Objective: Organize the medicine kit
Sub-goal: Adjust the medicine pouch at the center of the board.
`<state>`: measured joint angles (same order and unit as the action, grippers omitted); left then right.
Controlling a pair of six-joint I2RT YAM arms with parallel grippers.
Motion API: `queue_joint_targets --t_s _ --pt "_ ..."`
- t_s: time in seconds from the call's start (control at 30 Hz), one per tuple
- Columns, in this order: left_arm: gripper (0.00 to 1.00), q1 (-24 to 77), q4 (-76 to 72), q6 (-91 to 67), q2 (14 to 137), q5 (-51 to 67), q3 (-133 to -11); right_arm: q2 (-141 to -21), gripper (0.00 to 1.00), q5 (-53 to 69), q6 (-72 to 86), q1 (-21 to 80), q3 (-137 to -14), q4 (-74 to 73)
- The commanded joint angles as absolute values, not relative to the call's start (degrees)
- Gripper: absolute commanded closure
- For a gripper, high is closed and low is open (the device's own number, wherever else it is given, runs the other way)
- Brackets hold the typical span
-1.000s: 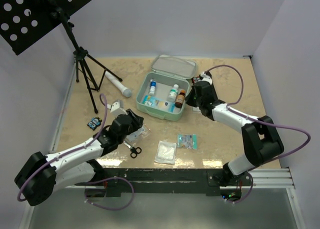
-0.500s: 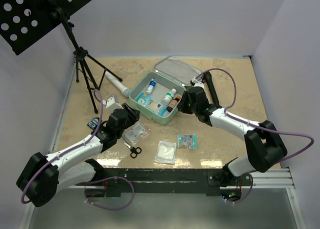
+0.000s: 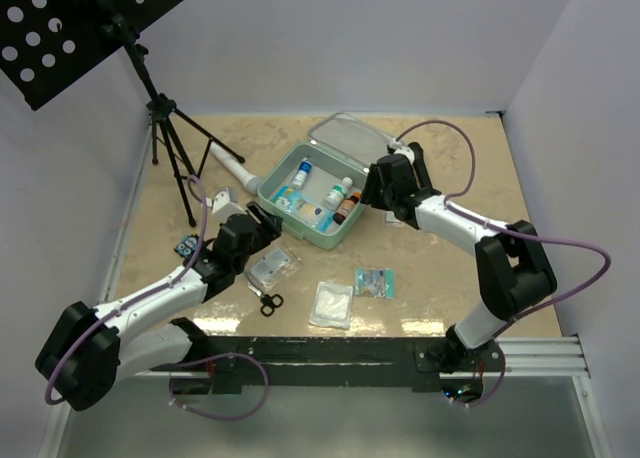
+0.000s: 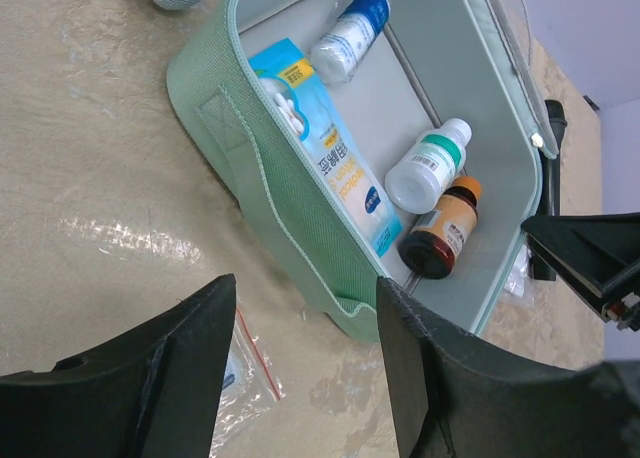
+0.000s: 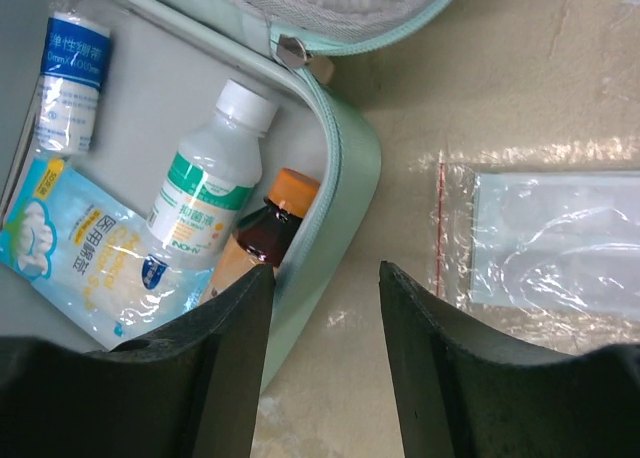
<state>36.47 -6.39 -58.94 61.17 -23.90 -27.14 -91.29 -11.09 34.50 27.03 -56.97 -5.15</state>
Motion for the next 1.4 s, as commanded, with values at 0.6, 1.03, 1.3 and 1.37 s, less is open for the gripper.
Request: queue_joint_targets --t_s 0.6,1.03,1.3,1.37 --pt "0.4 33.8 -11.4 -57.9 71.8 -20.3 -31.4 -90.3 0.98 -6.5 36.3 27.2 -54.3 -1.1" --pt "0.4 33.8 -9.8 -57.7 68.4 -20.8 -30.8 -87.8 0.99 -3.6 41.6 27.3 -52.6 1.3" --pt "0.41 33.8 -9.1 -53.5 72.4 -16.5 -34.4 -87.4 1.0 -3.2 43.5 27.2 -56.5 0.1" --pt "0.41 33.7 -8.2 -53.6 73.9 -16.6 -35.2 -86.7 1.0 -3.4 43.4 27.2 -56.7 -1.3"
